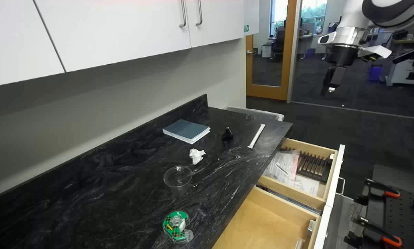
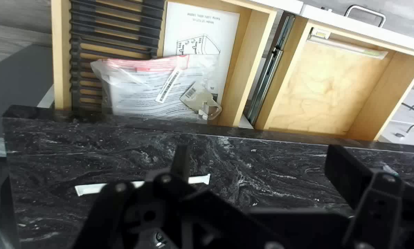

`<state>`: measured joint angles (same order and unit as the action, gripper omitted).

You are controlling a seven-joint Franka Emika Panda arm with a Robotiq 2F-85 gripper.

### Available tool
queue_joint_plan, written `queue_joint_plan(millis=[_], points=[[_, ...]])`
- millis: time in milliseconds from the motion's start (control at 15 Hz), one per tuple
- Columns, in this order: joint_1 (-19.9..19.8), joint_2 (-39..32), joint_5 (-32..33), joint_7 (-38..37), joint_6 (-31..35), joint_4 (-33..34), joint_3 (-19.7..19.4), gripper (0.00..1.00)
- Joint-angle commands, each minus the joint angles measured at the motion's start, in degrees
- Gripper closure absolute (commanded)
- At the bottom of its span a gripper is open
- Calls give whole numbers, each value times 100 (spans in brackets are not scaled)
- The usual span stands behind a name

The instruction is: Remove the straw from the open drawer on the left and place it on the countertop, close the open left drawer

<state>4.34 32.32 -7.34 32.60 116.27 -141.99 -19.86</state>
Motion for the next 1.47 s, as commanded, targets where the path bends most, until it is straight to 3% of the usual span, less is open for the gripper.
queue_joint_plan(millis=[0, 667, 1067, 1400], points=[[-175, -36, -100, 81, -26, 14, 152, 0], [-99, -63, -116, 186, -72, 49, 159, 0], [602, -390, -94, 639, 108, 85, 1148, 0], [1340, -1124, -83, 858, 743, 118, 2053, 0]])
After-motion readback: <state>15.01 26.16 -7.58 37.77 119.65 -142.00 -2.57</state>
